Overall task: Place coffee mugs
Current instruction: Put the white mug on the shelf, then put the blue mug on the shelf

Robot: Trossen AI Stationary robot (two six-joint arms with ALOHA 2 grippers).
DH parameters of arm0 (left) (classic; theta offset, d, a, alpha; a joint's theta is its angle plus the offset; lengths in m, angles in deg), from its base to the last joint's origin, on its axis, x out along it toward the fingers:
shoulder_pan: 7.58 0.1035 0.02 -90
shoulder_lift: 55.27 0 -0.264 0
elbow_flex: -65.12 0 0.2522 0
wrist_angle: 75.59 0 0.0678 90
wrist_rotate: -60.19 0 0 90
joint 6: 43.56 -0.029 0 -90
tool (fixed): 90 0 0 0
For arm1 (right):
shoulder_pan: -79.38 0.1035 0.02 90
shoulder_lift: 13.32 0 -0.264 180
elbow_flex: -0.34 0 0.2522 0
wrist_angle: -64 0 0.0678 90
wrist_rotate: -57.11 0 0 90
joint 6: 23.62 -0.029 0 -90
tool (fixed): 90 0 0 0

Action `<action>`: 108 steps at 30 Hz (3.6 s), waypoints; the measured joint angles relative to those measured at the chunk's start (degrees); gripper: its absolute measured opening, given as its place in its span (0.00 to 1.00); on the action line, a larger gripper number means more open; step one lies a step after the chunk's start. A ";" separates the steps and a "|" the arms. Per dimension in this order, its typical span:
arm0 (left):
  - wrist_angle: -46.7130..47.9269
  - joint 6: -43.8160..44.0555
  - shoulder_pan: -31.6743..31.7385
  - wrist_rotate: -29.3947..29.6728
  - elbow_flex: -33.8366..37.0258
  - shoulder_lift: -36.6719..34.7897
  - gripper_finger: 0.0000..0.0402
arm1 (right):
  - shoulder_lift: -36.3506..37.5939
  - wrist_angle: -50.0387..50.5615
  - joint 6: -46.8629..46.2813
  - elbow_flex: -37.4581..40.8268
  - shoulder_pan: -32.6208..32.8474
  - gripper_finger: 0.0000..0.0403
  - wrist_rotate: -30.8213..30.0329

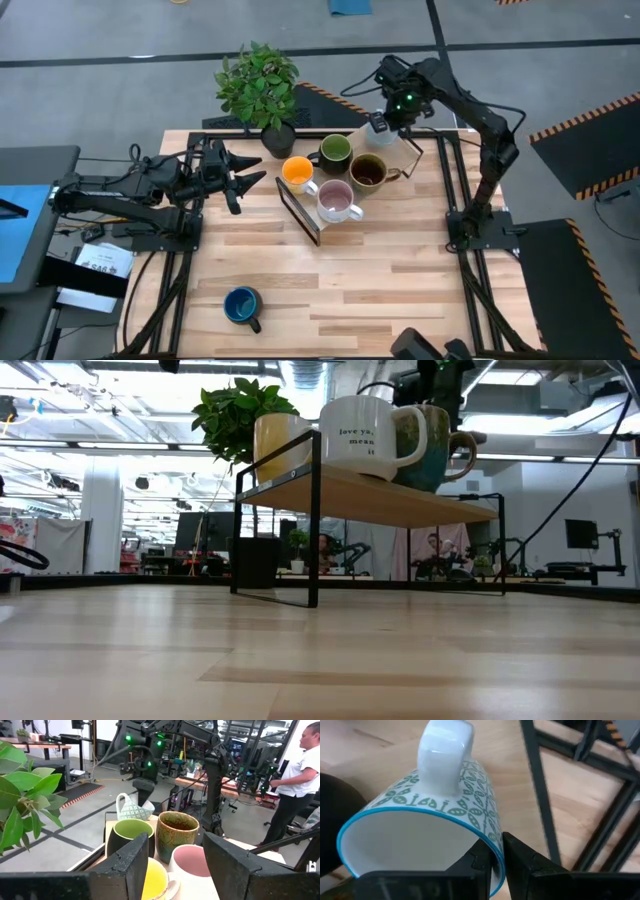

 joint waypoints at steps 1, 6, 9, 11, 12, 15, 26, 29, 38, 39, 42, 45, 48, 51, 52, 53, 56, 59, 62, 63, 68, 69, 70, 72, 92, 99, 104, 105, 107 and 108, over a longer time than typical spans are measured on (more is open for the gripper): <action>0.02 0.07 -0.01 -0.05 0.00 0.00 0.43 | -0.28 -0.05 0.28 -0.06 -0.09 0.16 0.69; 0.02 0.45 -0.01 -0.10 0.00 0.00 0.43 | -0.57 -0.87 0.87 -0.10 -0.10 0.16 0.81; 0.02 0.45 -0.01 -0.08 0.00 0.00 0.43 | -0.57 -1.09 0.89 -0.10 -0.11 0.16 0.84; 0.02 0.45 -0.01 -0.08 0.00 0.00 0.43 | -0.57 -1.09 1.06 -0.10 -0.25 0.17 0.90; 0.02 0.43 -0.01 -0.08 0.00 0.00 0.43 | -0.59 -1.17 1.15 -0.10 -0.43 0.17 0.90; 0.02 -0.29 -0.01 -0.06 0.00 0.00 0.43 | -0.60 -1.85 1.48 -0.06 -0.52 0.17 0.92; 0.02 -0.29 -0.01 -0.01 0.00 0.00 0.43 | -0.60 -3.07 1.50 -0.02 -0.52 0.27 0.92; 0.02 -0.29 -0.01 0.04 0.00 0.00 0.43 | -0.60 -3.63 1.50 -0.02 -0.52 0.34 0.92; 0.02 -0.29 -0.01 0.05 0.00 0.00 0.43 | -0.68 -4.87 3.00 -3.55 -1.17 0.50 0.51; 0.02 -0.29 -0.01 0.05 0.00 0.00 0.43 | -0.68 -4.79 3.04 -4.64 -1.37 0.51 0.51; 0.02 -0.29 -0.01 0.05 0.00 0.00 0.43 | -0.68 -4.34 3.55 -7.96 -1.92 0.52 0.49; 0.02 -0.29 -0.01 0.05 0.00 0.00 0.43 | -0.66 -2.24 5.43 -11.66 -2.34 0.52 0.52; 0.02 -0.29 -0.01 -0.02 0.00 0.00 0.43 | 0.83 -0.53 6.85 -13.30 -1.71 0.52 2.32; 0.25 1.06 -0.01 -2.66 0.00 0.00 0.43 | 4.08 -0.37 8.14 -12.89 1.62 0.52 4.25; 0.65 1.46 -0.01 -4.63 0.00 0.00 0.43 | 5.37 -0.19 8.98 -12.84 3.26 0.52 4.36; 1.34 1.68 -0.01 -6.76 0.00 0.00 0.43 | 6.69 -0.22 9.75 -12.71 5.28 0.52 4.31; 3.15 3.79 -0.04 -13.44 0.02 0.02 0.43 | 10.60 -0.25 9.89 -12.29 11.71 0.52 2.80; 4.22 9.06 -0.33 -19.23 -0.16 0.04 0.43 | 14.11 -0.39 7.60 -12.26 19.18 0.52 -0.86; 11.79 13.39 -1.93 -23.83 -3.23 1.40 0.43 | 16.63 -0.48 3.84 -12.26 26.50 0.52 -6.85; 16.43 14.53 -3.10 -25.15 -4.85 2.08 0.43 | 17.23 -0.47 2.54 -12.26 28.75 0.52 -8.99; 41.51 21.00 -12.18 -30.87 -12.48 7.49 0.43 | 19.00 -0.22 -2.93 -12.26 37.19 0.51 -19.58; 44.85 23.39 -14.42 -32.38 -13.46 8.63 0.42 | 19.20 -0.17 -3.66 -12.26 38.33 0.50 -20.84; 47.80 26.43 -16.97 -33.44 -14.29 9.78 0.40 | 19.31 -0.03 -4.03 -12.26 39.21 0.50 -21.66; 52.62 32.83 -22.23 -34.22 -14.82 11.52 0.35 | 19.29 0.27 -4.95 -12.26 40.32 0.49 -22.87; 39.70 65.14 -50.93 -26.14 -3.39 38.45 0.00 | 18.77 2.27 -4.83 -12.21 41.10 0.47 -23.73; 33.71 61.16 -47.84 -26.83 -3.39 43.48 0.00 | 18.77 2.29 -3.46 -12.21 41.10 0.47 -23.73; 29.61 55.11 -43.29 -23.63 -3.39 44.67 0.00 | 18.77 2.32 -3.28 -12.23 41.10 0.47 -23.71; 28.83 53.28 -42.09 -23.32 -3.39 44.87 0.00 | 18.83 2.29 -2.99 -12.23 41.10 0.47 -23.71; 27.99 49.27 -39.28 -22.89 -3.39 45.12 0.00 | 19.08 2.29 -2.16 -12.22 41.10 0.47 -23.70; 27.69 47.26 -37.80 -22.54 -3.39 45.13 0.00 | 19.16 2.35 -2.09 -12.26 41.10 0.47 -23.71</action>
